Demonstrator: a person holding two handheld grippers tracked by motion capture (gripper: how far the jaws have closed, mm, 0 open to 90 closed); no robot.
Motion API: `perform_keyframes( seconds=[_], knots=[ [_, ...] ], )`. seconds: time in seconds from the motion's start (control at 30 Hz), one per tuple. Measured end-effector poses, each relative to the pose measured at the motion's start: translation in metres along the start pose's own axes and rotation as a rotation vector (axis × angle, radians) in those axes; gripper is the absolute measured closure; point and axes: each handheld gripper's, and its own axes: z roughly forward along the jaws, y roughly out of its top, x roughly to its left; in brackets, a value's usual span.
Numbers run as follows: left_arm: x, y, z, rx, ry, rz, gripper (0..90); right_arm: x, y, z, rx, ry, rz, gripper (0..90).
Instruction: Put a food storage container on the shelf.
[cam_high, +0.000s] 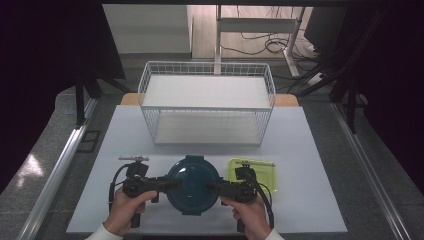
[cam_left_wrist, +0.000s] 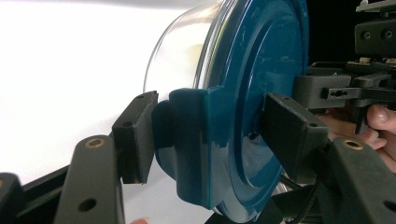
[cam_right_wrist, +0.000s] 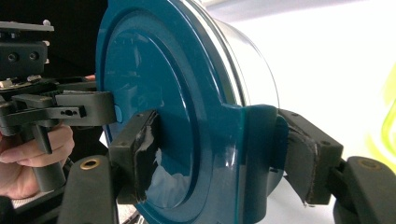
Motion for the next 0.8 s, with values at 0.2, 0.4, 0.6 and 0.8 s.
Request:
perform_keyframes(
  seconds=[0.2,0.4,0.6,0.8],
  knots=[
    [-0.006,0.01,-0.003,-0.017,-0.003,0.007,38.0,0.005,0.013,-0.006,-0.005,-0.002,-0.018,32.9],
    [-0.011,0.023,-0.004,-0.032,-0.006,0.015,38.0,0.009,0.027,-0.012,-0.012,-0.009,-0.038,32.9],
    [-0.017,0.037,-0.004,-0.048,-0.012,0.024,38.0,0.012,0.044,-0.019,-0.018,-0.015,-0.057,32.9],
    [-0.024,0.051,-0.004,-0.057,-0.01,0.039,38.0,0.013,0.057,-0.026,-0.026,-0.015,-0.063,32.9]
  ],
)
